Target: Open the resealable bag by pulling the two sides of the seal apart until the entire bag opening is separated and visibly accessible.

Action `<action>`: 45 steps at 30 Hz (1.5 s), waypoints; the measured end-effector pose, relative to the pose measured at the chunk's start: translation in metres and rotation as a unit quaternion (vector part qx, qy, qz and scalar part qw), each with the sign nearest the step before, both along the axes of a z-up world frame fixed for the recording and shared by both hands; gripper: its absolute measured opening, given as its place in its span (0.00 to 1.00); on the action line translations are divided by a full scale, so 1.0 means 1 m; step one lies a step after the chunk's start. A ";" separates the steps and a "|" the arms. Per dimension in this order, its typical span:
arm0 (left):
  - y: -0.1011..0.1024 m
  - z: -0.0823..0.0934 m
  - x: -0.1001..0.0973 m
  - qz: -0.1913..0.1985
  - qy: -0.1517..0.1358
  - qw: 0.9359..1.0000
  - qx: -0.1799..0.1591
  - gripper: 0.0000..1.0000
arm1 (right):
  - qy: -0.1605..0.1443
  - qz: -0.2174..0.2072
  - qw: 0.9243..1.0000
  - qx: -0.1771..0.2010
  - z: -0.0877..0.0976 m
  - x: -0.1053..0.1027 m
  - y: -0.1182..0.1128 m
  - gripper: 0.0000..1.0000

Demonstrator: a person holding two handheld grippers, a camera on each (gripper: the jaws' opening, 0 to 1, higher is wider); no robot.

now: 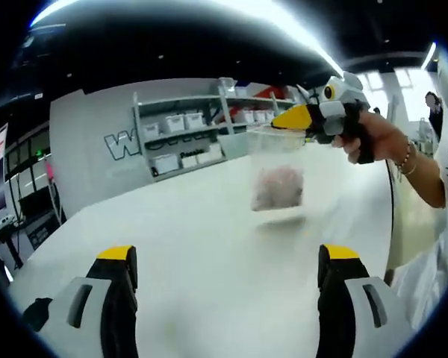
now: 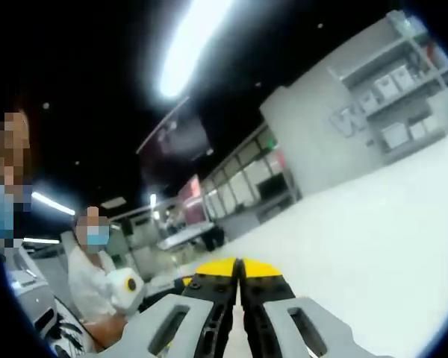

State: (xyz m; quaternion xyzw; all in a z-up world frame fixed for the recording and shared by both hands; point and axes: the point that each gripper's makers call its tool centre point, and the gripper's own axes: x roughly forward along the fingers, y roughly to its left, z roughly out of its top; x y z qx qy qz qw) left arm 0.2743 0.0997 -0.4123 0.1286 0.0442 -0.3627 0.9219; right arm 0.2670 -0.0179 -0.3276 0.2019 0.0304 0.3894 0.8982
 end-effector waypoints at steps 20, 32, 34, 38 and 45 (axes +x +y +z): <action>0.008 0.005 -0.004 0.006 -0.005 1.000 -0.008 1.00 | 0.002 -0.002 1.000 -0.012 -0.006 0.000 -0.004 0.00; 0.007 0.005 -0.002 0.006 -0.004 1.000 -0.006 1.00 | 0.006 -0.010 1.000 -0.020 0.011 0.025 0.001 0.00; 0.006 0.005 -0.001 0.006 -0.005 1.000 -0.005 1.00 | 0.005 -0.011 1.000 -0.022 0.012 0.028 0.000 0.00; 0.006 0.003 -0.001 0.006 -0.003 1.000 -0.005 1.00 | 0.005 -0.014 1.000 -0.027 0.012 0.033 0.000 0.00; 0.008 0.004 -0.002 0.009 -0.004 1.000 -0.007 1.00 | 0.007 -0.017 0.999 -0.038 0.008 0.041 0.000 0.00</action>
